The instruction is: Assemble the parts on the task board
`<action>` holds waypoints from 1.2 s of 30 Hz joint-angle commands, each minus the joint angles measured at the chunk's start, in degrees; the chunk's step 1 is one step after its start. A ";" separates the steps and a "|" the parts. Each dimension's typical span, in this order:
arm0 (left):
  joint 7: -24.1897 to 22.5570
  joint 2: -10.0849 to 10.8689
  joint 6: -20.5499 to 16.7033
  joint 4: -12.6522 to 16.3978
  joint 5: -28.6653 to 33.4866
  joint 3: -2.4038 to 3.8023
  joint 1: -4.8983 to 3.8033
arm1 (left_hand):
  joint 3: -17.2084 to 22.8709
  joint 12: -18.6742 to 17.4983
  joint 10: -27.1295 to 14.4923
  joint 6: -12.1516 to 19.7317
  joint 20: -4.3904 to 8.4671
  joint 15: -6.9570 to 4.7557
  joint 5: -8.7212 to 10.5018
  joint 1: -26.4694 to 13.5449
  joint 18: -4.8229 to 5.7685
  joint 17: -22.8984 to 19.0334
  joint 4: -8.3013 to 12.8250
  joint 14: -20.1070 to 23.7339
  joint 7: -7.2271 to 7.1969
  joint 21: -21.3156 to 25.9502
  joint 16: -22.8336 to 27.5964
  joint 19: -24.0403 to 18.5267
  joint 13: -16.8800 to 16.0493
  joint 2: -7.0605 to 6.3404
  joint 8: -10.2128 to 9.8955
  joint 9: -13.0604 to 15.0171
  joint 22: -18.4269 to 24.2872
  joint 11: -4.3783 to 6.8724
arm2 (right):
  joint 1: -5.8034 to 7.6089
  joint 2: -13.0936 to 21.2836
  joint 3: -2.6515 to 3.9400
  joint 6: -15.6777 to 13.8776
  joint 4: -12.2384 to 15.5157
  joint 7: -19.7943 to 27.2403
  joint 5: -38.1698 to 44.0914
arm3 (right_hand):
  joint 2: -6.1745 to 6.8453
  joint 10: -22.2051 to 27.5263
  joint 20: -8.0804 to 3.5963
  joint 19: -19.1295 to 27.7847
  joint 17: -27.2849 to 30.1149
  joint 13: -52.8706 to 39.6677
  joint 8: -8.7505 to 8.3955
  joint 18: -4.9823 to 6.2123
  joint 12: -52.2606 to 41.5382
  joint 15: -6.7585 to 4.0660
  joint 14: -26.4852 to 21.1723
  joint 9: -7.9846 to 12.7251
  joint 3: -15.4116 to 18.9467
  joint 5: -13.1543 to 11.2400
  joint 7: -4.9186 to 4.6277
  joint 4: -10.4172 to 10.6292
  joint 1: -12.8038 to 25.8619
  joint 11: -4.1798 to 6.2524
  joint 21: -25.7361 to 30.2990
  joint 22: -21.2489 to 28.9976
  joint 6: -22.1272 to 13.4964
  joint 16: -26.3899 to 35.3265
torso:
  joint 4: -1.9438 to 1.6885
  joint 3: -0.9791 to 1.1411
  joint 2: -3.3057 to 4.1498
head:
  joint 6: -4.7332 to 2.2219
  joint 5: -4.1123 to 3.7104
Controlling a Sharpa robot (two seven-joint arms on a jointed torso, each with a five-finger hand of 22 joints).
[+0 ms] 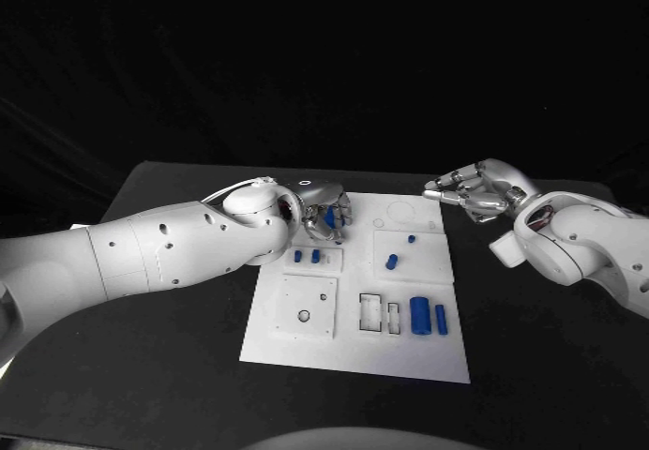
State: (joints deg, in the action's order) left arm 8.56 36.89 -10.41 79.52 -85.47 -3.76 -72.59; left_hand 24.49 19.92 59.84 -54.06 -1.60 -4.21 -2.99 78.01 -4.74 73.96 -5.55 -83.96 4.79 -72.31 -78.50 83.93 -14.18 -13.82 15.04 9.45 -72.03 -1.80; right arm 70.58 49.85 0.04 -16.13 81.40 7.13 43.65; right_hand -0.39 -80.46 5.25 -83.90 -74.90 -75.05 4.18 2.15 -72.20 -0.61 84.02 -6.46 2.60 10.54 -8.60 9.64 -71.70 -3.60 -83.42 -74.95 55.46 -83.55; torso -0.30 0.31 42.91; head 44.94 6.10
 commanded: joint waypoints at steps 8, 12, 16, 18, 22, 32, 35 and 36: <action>1.26 -1.29 4.04 -1.47 -2.68 -0.10 0.04 | -0.16 -1.32 -1.08 -0.91 0.39 -0.27 0.26 -0.26 0.44 -0.52 -0.10 -3.13 0.11 1.30 0.42 2.49 0.98 -0.47 -0.79 -0.35 1.19 -0.15 | -0.04 -0.13 0.01 0.49 -0.02 0.37 0.37 | -0.44 0.40 -0.05 0.39 -4.77 -2.58 -0.07 0.78 0.12 -0.16 3.70 -0.10 0.26 0.36 -0.01 -0.03 -0.04 -0.05 0.25 -1.28 -0.45 0.28 | -0.05 0.06 -0.02 | 0.21 -0.15; 1.26 -1.62 4.64 -1.84 -2.69 -0.11 0.05 | -0.25 -2.22 -1.64 -1.14 0.29 -0.08 0.26 -0.15 0.32 -0.77 0.02 -3.12 0.35 1.94 0.50 2.35 1.65 -0.39 -1.24 -0.58 1.76 -0.49 | -0.04 -0.14 0.01 0.51 -0.01 0.37 0.37 | -0.44 0.40 -0.05 0.39 -4.77 -2.58 -0.07 0.78 0.12 -0.16 3.70 -0.10 0.26 0.36 -0.01 -0.03 -0.04 -0.05 0.25 -1.28 -0.45 0.28 | -0.02 0.09 -0.02 | 0.26 -0.12; 1.15 -1.79 5.43 -2.03 -2.69 -0.13 0.07 | -0.46 -3.20 -2.34 -1.39 0.09 0.22 0.26 -0.04 0.22 -1.05 0.17 -3.09 0.53 2.58 0.61 2.20 2.37 -0.29 -1.71 -0.82 2.32 -0.89 | -0.04 -0.13 0.01 0.53 0.01 0.36 0.37 | -0.44 0.40 -0.05 0.39 -4.77 -2.58 -0.07 0.78 0.12 -0.16 3.70 -0.10 0.26 0.36 -0.01 -0.03 -0.04 -0.05 0.25 -1.28 -0.45 0.28 | 0.01 0.07 0.00 | 0.35 -0.25; 1.15 -1.86 5.81 -2.13 -2.70 -0.14 0.07 | -0.48 -3.37 -2.36 -1.54 0.05 0.27 0.26 0.00 0.20 -1.10 0.19 -3.08 0.53 2.73 0.61 2.16 2.53 -0.19 -1.80 -0.87 2.44 -0.94 | -0.04 -0.12 0.01 0.54 0.01 0.35 0.37 | -0.44 0.40 -0.05 0.39 -4.77 -2.58 -0.07 0.78 0.12 -0.16 3.70 -0.10 0.26 0.36 -0.01 -0.03 -0.04 -0.05 0.25 -1.28 -0.45 0.28 | -0.01 0.09 -0.01 | 0.34 -0.30; 1.25 -1.97 6.34 -2.32 -2.70 -0.18 0.10 | -0.33 -3.59 -2.07 -1.99 -0.03 0.34 0.24 0.23 0.19 -1.14 0.28 -3.09 0.53 2.76 0.59 2.15 2.81 0.18 -1.91 -0.94 2.43 -0.97 | -0.04 -0.11 0.01 0.55 0.04 0.36 0.37 | -0.44 0.40 -0.05 0.39 -4.77 -2.58 -0.07 0.78 0.12 -0.16 3.70 -0.10 0.26 0.36 -0.01 -0.03 -0.04 -0.05 0.25 -1.28 -0.45 0.28 | -0.05 0.10 -0.05 | 0.38 -0.32; 1.34 -2.30 6.91 -2.78 -2.70 -0.25 0.23 | 1.96 -4.35 0.03 -3.65 -0.26 0.48 0.19 1.71 0.26 -1.07 1.05 -3.17 0.49 2.37 0.23 2.29 3.92 1.63 -2.49 -1.25 1.89 -0.96 | -0.04 -0.12 0.02 0.60 0.07 0.38 0.37 | -0.44 0.40 -0.05 0.39 -4.77 -2.58 -0.07 0.78 0.12 -0.16 3.70 -0.10 0.26 0.36 -0.01 -0.03 -0.04 -0.05 0.25 -1.28 -0.45 0.28 | -0.02 0.07 -0.04 | 0.45 -0.29; 1.40 -2.39 7.04 -2.85 -2.70 -0.26 0.29 | 2.66 -4.76 0.41 -3.98 -0.26 0.42 0.19 1.85 0.18 -1.13 1.22 -3.18 0.46 2.59 0.17 2.28 4.31 1.78 -2.72 -1.36 2.08 -0.91 | -0.04 -0.11 0.02 0.62 0.08 0.38 0.37 | -0.44 0.40 -0.05 0.39 -4.77 -2.58 -0.07 0.78 0.12 -0.16 3.70 -0.10 0.26 0.36 -0.01 -0.03 -0.04 -0.05 0.25 -1.28 -0.45 0.28 | -0.01 0.10 -0.01 | 0.44 -0.29; 1.43 -2.40 7.06 -2.86 -2.70 -0.26 0.31 | 2.89 -4.86 0.57 -4.09 -0.26 0.41 0.19 1.89 0.18 -1.15 1.27 -3.18 0.45 2.62 0.15 2.29 4.42 1.85 -2.79 -1.39 2.10 -0.90 | -0.04 -0.11 0.02 0.62 0.09 0.37 0.37 | -0.44 0.40 -0.05 0.39 -4.77 -2.58 -0.07 0.78 0.12 -0.16 3.70 -0.10 0.26 0.36 -0.01 -0.03 -0.04 -0.05 0.25 -1.28 -0.45 0.28 | -0.01 0.09 -0.02 | 0.45 -0.29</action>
State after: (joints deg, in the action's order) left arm 9.85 34.64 -4.89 76.74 -87.70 -3.94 -72.44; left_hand 27.21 15.21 60.19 -57.69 -1.61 -4.20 -2.99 79.68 -4.82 72.86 -4.26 -83.96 5.26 -69.76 -78.27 83.92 -9.82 -12.15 12.58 8.11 -70.02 -2.77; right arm 70.56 49.77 0.04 -16.10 81.42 7.15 43.66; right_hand -0.38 -80.46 5.25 -83.90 -74.93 -75.07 4.18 2.14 -72.20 -0.61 84.02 -6.49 2.59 10.54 -8.60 9.64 -71.70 -3.60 -83.42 -74.92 55.46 -83.55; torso -0.33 0.38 42.86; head 45.37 5.80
